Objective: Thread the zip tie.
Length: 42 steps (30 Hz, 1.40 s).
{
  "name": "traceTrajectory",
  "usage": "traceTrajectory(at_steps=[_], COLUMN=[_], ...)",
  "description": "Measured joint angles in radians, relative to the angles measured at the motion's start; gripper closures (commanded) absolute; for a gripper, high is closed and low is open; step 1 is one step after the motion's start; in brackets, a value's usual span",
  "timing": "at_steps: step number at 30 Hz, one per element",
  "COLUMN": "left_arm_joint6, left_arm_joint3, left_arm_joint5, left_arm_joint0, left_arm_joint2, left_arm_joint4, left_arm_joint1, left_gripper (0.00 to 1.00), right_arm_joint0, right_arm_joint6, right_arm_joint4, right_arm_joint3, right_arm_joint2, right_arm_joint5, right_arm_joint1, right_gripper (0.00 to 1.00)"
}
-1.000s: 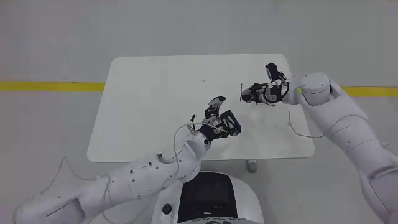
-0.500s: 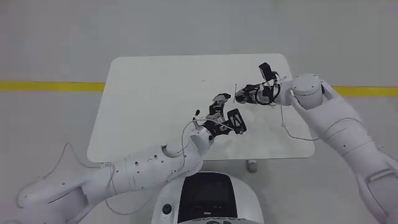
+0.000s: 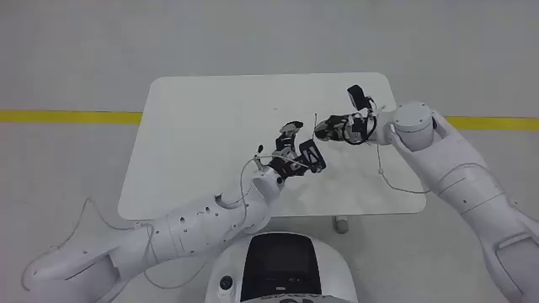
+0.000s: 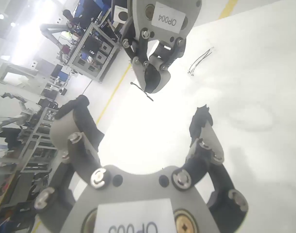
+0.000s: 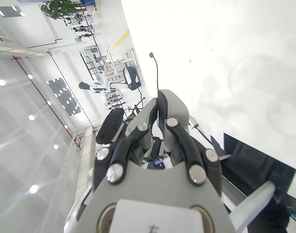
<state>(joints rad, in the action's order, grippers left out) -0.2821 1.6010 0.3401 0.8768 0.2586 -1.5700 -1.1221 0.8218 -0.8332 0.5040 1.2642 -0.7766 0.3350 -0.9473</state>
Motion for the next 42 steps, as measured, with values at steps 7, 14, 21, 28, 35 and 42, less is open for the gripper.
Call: traceTrajectory(at_steps=[7, 14, 21, 28, 35, 42], left_arm_joint6=[0.029, 0.029, 0.051, 0.070, 0.075, 0.080], left_arm_joint3=[-0.011, -0.011, -0.019, -0.029, -0.032, -0.037], left_arm_joint5=[-0.002, -0.003, -0.018, -0.029, -0.032, -0.034], left_arm_joint0=[0.038, 0.037, 0.063, 0.078, 0.084, 0.087], left_arm_joint2=[0.041, 0.040, 0.069, 0.092, 0.099, 0.101], left_arm_joint4=[0.000, 0.000, 0.000, 0.000, 0.000, 0.000], left_arm_joint1=[-0.014, -0.014, -0.018, -0.029, -0.029, -0.031], left_gripper=[0.00, 0.00, 0.00, 0.00, 0.00, 0.30], right_arm_joint0=[0.007, 0.007, 0.037, 0.069, 0.076, 0.109], right_arm_joint6=[-0.016, -0.015, 0.028, 0.038, 0.049, 0.073], right_arm_joint4=[-0.008, -0.008, 0.000, 0.007, 0.008, 0.000], right_arm_joint3=[0.009, 0.009, 0.029, 0.048, 0.051, 0.076], right_arm_joint2=[-0.011, -0.011, -0.033, -0.069, -0.071, -0.101], right_arm_joint5=[0.005, 0.005, -0.007, -0.021, -0.027, -0.030], right_arm_joint1=[-0.003, -0.003, -0.004, 0.000, -0.001, 0.001], right_gripper=[1.00, 1.00, 1.00, 1.00, 1.00, 1.00])
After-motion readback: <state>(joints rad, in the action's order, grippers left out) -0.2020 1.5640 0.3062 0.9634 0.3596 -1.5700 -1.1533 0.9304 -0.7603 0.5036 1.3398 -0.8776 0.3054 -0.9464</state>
